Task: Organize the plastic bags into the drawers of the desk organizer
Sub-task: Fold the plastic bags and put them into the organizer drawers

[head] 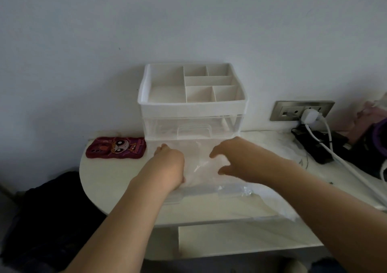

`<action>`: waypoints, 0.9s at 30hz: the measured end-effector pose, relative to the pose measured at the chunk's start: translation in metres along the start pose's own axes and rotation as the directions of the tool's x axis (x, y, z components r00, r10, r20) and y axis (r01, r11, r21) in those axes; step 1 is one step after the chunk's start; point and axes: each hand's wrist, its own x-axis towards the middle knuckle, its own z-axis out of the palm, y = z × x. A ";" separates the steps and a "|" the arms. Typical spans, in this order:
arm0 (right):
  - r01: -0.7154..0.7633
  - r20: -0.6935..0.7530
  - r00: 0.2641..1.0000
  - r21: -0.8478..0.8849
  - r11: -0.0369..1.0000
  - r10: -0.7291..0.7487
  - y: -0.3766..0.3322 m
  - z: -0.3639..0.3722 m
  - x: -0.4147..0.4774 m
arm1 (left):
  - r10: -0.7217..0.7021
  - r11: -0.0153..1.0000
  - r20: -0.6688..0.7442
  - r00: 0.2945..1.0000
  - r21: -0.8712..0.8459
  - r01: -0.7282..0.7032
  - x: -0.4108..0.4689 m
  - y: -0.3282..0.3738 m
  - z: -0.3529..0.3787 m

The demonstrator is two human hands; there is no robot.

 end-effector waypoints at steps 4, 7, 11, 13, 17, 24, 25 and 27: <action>0.019 -0.367 0.926 0.278 0.960 0.088 0.031 -0.021 -0.032 | 0.137 0.967 -0.321 0.937 -0.163 -0.197 -0.007 -0.006 0.006; -0.191 -0.162 0.954 0.324 0.927 0.253 0.069 -0.018 -0.050 | 0.221 0.893 -0.371 0.902 -0.294 -0.340 -0.011 0.000 0.009; -0.334 0.283 0.906 0.020 0.942 0.315 0.097 0.024 -0.055 | 0.331 0.818 -0.245 0.911 -0.408 -0.406 -0.007 0.007 0.016; -0.345 0.233 0.908 -0.051 0.937 0.347 0.104 0.039 -0.053 | 0.331 0.820 -0.251 0.909 -0.401 -0.409 0.001 0.005 0.017; -0.282 0.217 0.930 -0.101 0.954 0.298 0.116 0.059 -0.044 | 0.352 0.872 -0.104 0.930 -0.324 -0.366 0.020 -0.003 0.016; -0.303 0.138 0.942 -0.041 0.952 0.306 0.121 0.062 -0.041 | 0.323 0.937 0.019 0.946 -0.150 -0.317 0.033 0.003 0.019; -0.317 0.096 0.943 -0.042 0.947 0.320 0.121 0.062 -0.041 | 0.320 0.936 0.004 0.947 -0.155 -0.316 0.032 0.002 0.018; -0.344 0.044 0.938 -0.018 0.939 0.344 0.120 0.062 -0.041 | 0.317 0.932 -0.042 0.947 -0.173 -0.319 0.027 0.002 0.016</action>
